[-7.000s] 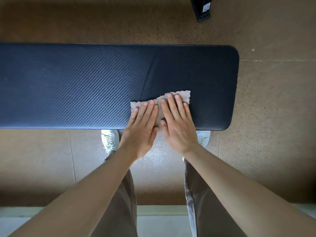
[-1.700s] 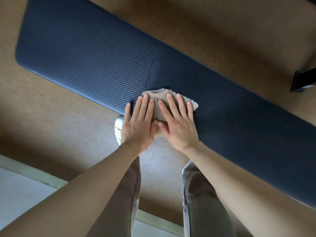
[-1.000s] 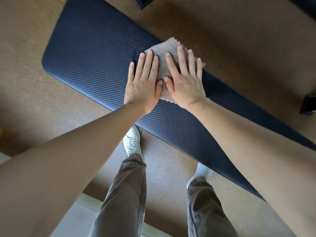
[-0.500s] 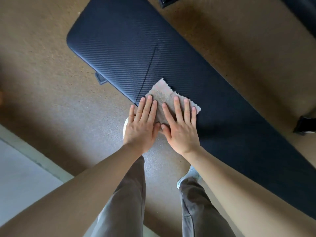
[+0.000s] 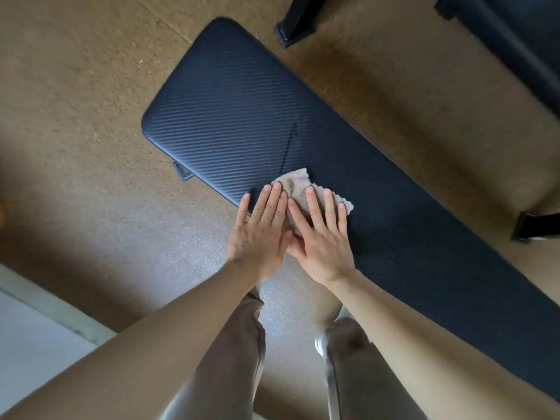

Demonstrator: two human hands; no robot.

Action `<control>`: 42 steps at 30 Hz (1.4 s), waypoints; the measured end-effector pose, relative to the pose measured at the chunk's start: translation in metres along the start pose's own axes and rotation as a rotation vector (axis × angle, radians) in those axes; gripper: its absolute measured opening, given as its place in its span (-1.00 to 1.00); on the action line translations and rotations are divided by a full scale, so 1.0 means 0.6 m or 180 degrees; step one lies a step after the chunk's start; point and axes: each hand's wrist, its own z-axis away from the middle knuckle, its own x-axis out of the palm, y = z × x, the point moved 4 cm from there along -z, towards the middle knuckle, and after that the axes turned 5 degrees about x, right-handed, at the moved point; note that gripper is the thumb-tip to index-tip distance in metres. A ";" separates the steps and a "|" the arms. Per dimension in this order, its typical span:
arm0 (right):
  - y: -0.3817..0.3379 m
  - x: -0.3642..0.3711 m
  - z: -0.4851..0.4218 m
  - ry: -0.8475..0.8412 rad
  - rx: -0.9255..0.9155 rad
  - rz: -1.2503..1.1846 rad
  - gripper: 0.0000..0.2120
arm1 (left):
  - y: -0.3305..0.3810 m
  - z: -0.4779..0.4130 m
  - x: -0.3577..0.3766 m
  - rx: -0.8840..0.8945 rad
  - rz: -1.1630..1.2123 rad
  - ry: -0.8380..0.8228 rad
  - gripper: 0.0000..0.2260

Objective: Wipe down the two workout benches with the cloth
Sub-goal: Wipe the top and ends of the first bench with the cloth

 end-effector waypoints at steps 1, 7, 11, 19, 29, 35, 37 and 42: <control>-0.002 -0.006 -0.023 -0.0013 -0.0022 -0.0006 -0.35 | -0.017 -0.015 -0.014 0.0013 -0.0047 0.0001 -0.38; 0.008 -0.064 -0.182 0.0128 -0.0080 0.0052 -0.33 | -0.117 -0.122 -0.095 -0.0022 -0.0266 0.0262 -0.38; 0.028 -0.106 -0.282 0.0226 -0.0120 0.0006 -0.32 | -0.154 -0.206 -0.148 -0.0053 -0.0206 0.0392 -0.38; 0.036 -0.127 -0.344 0.0054 -0.0057 -0.0059 -0.32 | -0.183 -0.249 -0.185 0.0201 -0.0112 0.0380 -0.38; -0.054 -0.075 -0.198 0.0017 -0.0135 -0.0072 -0.33 | -0.163 -0.108 -0.108 0.0141 0.0406 0.0213 -0.37; -0.118 -0.046 -0.130 -0.0179 -0.0144 -0.0222 -0.30 | -0.190 -0.024 -0.059 0.0273 0.0243 0.0063 -0.36; -0.138 -0.039 -0.115 -0.0234 -0.0104 -0.0244 -0.29 | -0.199 0.000 -0.046 0.0254 0.0205 -0.0021 -0.35; -0.157 -0.037 -0.124 -0.0315 0.0079 -0.0348 -0.38 | -0.213 0.017 -0.056 0.0110 0.0010 -0.0208 -0.38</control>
